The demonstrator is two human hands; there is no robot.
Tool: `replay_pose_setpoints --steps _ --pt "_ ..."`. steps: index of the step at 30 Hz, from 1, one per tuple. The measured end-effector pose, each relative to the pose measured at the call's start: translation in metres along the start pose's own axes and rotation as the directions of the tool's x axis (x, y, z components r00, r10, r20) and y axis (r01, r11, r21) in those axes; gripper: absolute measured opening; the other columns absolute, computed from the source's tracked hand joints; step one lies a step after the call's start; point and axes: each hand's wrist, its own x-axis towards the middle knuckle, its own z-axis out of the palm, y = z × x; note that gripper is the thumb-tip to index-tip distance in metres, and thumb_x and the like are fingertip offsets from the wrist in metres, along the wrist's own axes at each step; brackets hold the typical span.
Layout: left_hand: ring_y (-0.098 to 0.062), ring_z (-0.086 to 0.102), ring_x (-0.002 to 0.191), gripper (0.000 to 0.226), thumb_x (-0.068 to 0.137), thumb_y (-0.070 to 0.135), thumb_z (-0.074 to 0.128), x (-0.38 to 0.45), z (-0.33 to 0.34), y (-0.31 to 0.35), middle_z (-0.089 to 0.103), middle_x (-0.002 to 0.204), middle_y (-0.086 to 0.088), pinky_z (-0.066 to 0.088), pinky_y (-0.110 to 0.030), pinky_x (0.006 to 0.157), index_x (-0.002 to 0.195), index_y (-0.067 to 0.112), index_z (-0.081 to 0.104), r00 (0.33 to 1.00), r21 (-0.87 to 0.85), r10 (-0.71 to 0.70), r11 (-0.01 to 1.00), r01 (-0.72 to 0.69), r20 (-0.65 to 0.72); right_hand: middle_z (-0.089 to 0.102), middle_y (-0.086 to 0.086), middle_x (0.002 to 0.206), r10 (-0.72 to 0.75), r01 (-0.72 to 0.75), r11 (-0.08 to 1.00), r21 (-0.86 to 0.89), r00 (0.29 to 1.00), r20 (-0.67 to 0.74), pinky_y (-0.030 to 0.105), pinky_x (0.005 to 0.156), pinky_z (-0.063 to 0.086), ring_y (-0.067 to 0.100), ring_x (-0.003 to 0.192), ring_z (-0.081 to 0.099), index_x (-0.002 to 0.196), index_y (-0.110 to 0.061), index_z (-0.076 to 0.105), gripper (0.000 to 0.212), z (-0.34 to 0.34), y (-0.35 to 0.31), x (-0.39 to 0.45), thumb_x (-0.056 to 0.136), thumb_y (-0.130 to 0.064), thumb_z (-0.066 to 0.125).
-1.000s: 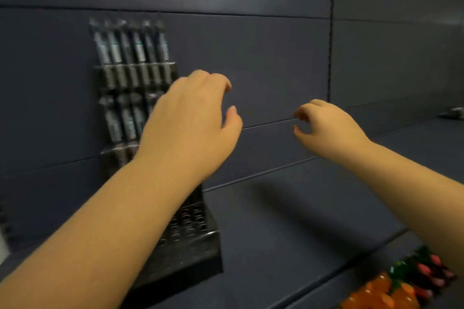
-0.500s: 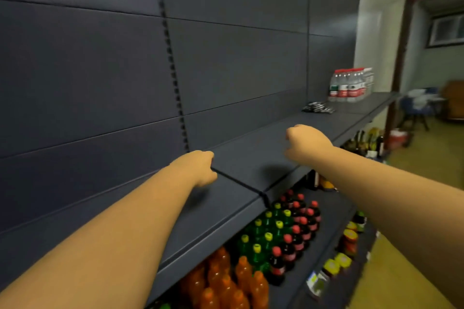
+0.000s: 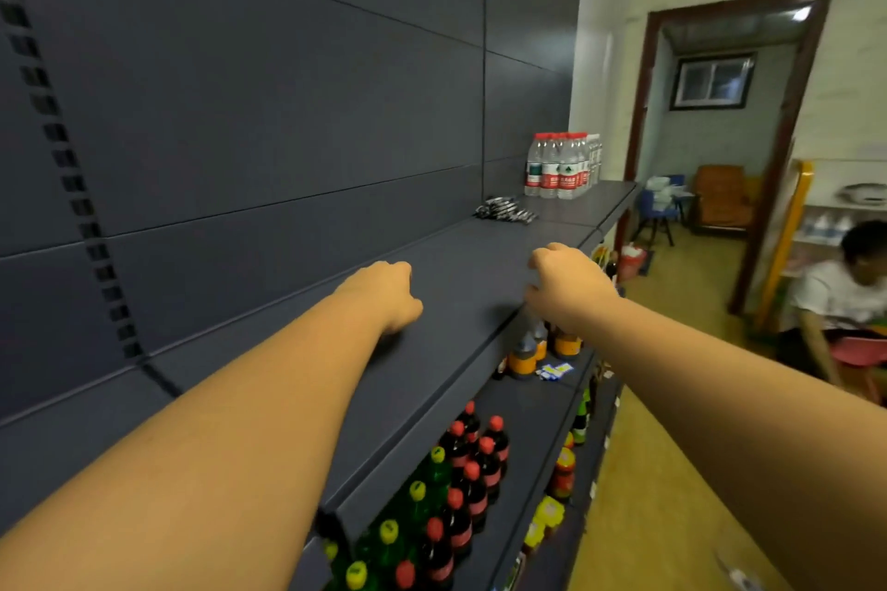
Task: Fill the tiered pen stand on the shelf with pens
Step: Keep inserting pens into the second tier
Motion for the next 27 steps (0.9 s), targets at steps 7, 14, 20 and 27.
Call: replay_pose_setpoints --steps 7,14,20,27 --pt "-0.03 0.056 0.111 0.051 0.094 0.032 0.051 0.108 0.014 0.053 0.05 0.134 -0.01 0.051 -0.042 0.092 0.14 0.014 0.044 0.995 0.02 0.081 0.996 -0.082 0.064 0.056 0.012 0.12 0.095 -0.095 0.995 -0.021 0.995 -0.015 0.045 0.09 0.053 0.034 0.109 0.056 0.119 -0.008 0.061 0.032 0.023 0.065 0.064 0.091 -0.026 0.059" --pt "-0.03 0.055 0.11 0.051 0.093 0.032 0.051 0.192 0.038 0.096 0.05 0.133 -0.01 0.05 -0.045 0.095 0.14 0.013 0.043 0.993 -0.019 0.096 0.995 -0.095 0.061 0.06 0.01 0.12 0.122 -0.124 0.992 -0.032 0.991 -0.047 0.045 0.092 0.054 0.032 0.11 0.059 0.12 -0.012 0.063 0.037 0.048 0.139 0.135 0.091 -0.035 0.06" --pt "-0.031 0.053 0.119 0.056 0.094 0.036 0.053 0.27 0.059 0.148 0.046 0.14 -0.01 0.049 -0.043 0.096 0.145 0.015 0.039 0.999 -0.049 0.0 0.999 0.003 0.048 0.059 0.008 0.118 0.004 -0.004 1.0 0.008 0.998 -0.066 0.046 0.092 0.053 0.031 0.108 0.06 0.124 -0.014 0.062 0.04 0.075 0.204 0.218 0.092 -0.038 0.061" --pt "-0.033 0.047 0.127 0.064 0.094 0.043 0.056 0.364 0.072 0.207 0.042 0.144 -0.011 0.045 -0.045 0.101 0.148 0.016 0.036 0.992 -0.085 -0.122 0.989 0.124 0.029 0.056 0.008 0.129 -0.132 0.13 0.988 0.087 0.991 0.013 0.043 0.098 0.051 0.029 0.118 0.057 0.134 -0.014 0.058 0.045 0.1 0.287 0.31 0.092 -0.028 0.065"
